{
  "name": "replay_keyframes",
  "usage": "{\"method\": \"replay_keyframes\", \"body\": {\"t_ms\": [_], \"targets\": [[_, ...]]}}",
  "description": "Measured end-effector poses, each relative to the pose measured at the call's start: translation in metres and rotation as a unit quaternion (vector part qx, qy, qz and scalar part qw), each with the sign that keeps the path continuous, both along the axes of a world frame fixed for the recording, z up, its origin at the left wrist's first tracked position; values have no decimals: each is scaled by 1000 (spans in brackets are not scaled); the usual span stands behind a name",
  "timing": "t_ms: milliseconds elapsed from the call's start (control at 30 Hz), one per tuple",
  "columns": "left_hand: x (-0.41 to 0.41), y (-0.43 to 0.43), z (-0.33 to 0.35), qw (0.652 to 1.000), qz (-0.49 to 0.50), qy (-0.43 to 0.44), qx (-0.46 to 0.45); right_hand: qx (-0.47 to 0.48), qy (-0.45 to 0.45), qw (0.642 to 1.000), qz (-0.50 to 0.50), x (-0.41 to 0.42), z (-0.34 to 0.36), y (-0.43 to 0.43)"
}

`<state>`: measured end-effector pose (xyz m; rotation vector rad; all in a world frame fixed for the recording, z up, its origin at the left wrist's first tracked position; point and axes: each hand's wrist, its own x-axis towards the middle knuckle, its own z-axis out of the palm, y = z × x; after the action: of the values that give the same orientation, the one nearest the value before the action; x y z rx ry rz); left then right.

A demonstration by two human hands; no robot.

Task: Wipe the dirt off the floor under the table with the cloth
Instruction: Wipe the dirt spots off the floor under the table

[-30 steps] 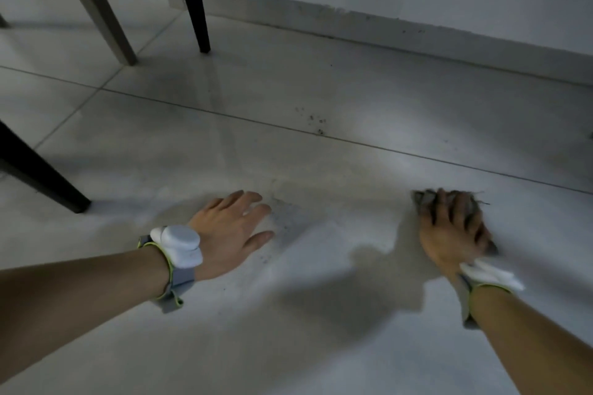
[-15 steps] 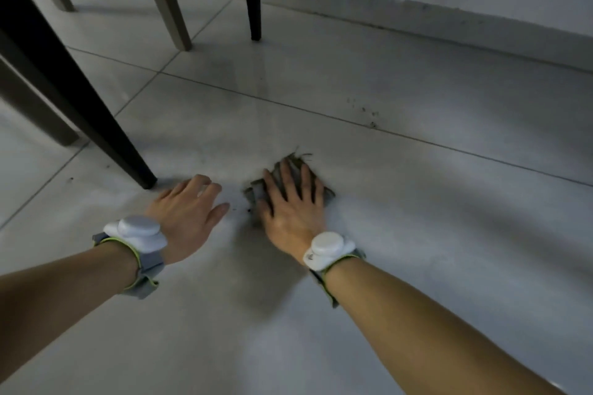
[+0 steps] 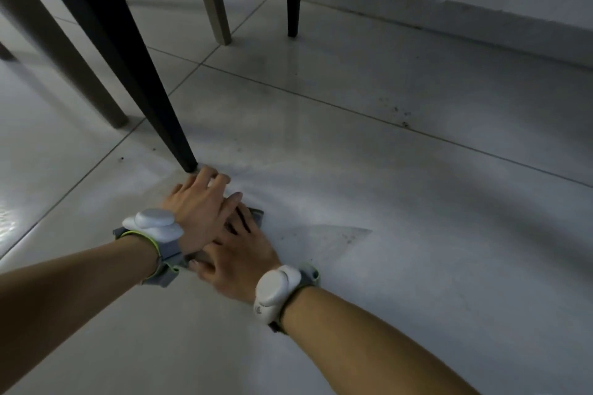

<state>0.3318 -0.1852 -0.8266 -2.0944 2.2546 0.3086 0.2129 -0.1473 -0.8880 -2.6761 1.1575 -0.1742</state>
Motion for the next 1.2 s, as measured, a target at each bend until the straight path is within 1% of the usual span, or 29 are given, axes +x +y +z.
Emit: {"method": "replay_keyframes", "body": {"t_ms": [67,167,267,367,433,533,633,700,767,867,900,967,1100,1200], "targets": [[-6,7,3,1000,-18,-3,7,-3,4,1000,-27,-20,-1,9],[-18,16,3,999,-39,-5,24,0,39,996,-84,-63,-6,17],[-38,35,3,996,-58,-34,54,18,58,988,-142,-119,-5,25],[-57,55,1,990,-89,-63,94,1,68,965,-253,-181,-7,37],[-69,65,1,984,-112,-73,115,-5,76,943,-325,-225,-8,50],[-85,75,0,971,-170,-87,146,16,96,901,-422,-291,-13,71],[-103,85,-2,955,-227,-94,167,58,88,835,-540,-355,-12,96],[-112,93,-5,950,-246,-87,170,73,72,797,-596,-386,-11,115],[-120,101,-7,948,-260,-75,165,67,48,765,-639,-399,-8,129],[-116,108,-10,940,-286,-87,161,15,17,743,-669,-362,-5,130],[-120,111,-10,936,-299,-91,160,1,26,748,-663,-349,-3,135],[-117,115,-7,936,-305,-93,148,-4,46,795,-605,-317,-3,136],[-126,119,6,945,-317,-31,79,32,75,890,-449,-264,-4,151],[-128,119,10,951,-305,-15,55,39,36,948,-314,-213,-2,172]]}}
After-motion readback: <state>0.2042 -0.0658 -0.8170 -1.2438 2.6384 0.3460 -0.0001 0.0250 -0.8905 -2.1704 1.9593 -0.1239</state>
